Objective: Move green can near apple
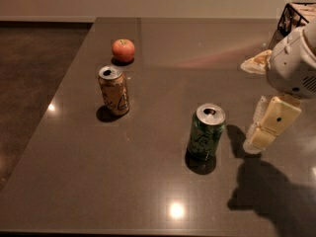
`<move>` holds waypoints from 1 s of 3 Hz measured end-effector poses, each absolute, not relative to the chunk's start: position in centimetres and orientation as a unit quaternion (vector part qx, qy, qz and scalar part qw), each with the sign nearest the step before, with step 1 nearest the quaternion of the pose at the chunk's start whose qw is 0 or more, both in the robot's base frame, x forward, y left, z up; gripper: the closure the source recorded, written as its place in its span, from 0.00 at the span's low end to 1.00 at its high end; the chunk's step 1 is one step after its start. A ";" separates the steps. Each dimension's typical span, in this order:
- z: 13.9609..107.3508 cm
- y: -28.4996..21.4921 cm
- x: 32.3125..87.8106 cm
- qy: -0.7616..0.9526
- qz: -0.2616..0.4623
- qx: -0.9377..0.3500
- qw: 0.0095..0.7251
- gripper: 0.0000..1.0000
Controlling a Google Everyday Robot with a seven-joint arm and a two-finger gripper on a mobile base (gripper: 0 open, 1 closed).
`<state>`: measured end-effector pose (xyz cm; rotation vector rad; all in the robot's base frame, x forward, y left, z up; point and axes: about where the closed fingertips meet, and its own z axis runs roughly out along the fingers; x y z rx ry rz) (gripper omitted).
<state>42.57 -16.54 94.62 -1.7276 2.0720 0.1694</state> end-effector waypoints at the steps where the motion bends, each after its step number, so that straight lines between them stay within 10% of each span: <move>1: 93.5 -14.4 41.9 0.734 0.095 -0.630 0.235 0.00; 3: 91.7 -11.8 41.7 0.723 0.139 -0.625 0.259 0.00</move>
Offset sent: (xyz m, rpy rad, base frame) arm -0.0107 0.0513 -0.0374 0.2136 0.0380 0.0676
